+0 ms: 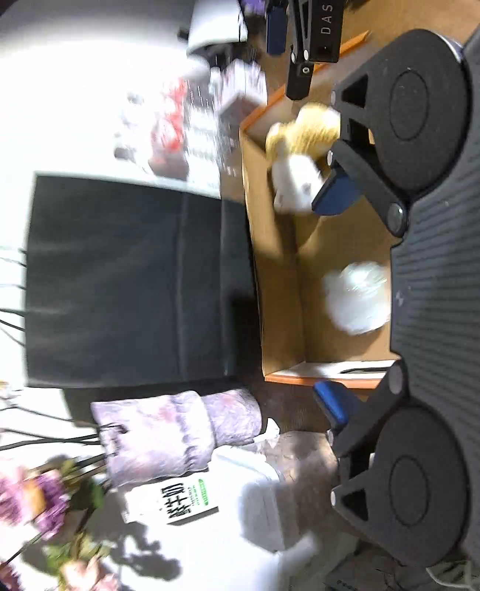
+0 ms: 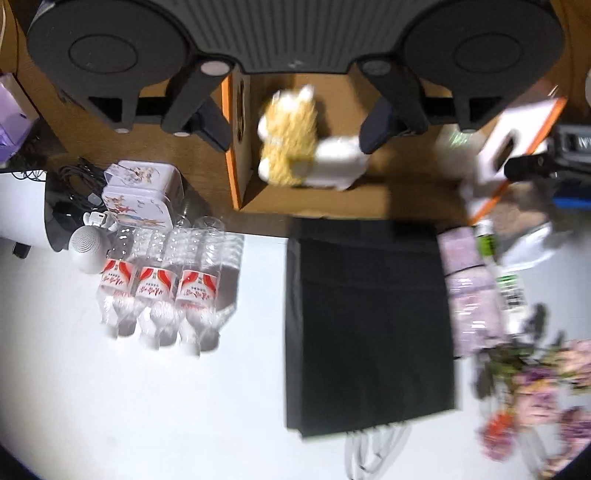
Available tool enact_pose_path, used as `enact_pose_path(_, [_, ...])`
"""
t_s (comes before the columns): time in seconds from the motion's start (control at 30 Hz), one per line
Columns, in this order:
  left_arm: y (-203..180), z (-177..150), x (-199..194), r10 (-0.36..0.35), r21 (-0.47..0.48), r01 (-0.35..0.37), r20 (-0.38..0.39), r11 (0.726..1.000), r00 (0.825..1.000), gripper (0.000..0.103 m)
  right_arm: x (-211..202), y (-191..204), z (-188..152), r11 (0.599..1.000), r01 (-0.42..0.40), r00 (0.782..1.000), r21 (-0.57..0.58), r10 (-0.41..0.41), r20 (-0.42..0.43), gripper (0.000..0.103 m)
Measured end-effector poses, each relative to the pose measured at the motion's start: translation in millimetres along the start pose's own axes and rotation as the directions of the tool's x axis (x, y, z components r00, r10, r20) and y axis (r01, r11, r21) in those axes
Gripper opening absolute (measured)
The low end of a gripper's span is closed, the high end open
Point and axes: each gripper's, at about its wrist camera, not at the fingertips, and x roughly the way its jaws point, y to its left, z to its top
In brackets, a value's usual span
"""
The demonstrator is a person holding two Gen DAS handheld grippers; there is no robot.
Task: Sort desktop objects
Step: 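Open the left tool over the box while the right releases the plush toy inside, then withdraw both tools from the box back over the table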
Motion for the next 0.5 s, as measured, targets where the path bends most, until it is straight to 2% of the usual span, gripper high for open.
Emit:
enact_pose_path(0.1, [-7,-28,-51,-0.041,0.001,0.041,0.058,0.999,0.997,0.103,-41,-4,-34,0.998,-0.058,0.998,-0.019,0.058,0.013,0.083])
enact_pose_path(0.27, [-19,-86,-120,-0.1,0.001,0.101,0.118,0.995,0.988,0.103,-96,-5,-109,0.99,-0.139,0.99,-0.013,0.139,0.007,0.088])
enact_pose_path(0.33, [-24,-116,-138,-0.111,0.0,0.112,0.134,0.994,0.985,0.103,-115,-1,-141,0.987,-0.161,0.987,-0.018,0.162,0.02,0.092])
enact_pose_path(0.4, [-29,-147,-150,-0.092,-0.007,0.094,0.141,0.996,0.986,0.103,-129,2,-170,0.984,-0.175,0.984,-0.013,0.176,0.037,0.094])
enact_pose_path(0.5, [-38,-192,-159,-0.073,-0.018,0.077,0.16,0.997,0.984,0.103,-146,8,-205,0.983,-0.182,0.981,-0.004,0.182,0.065,0.094])
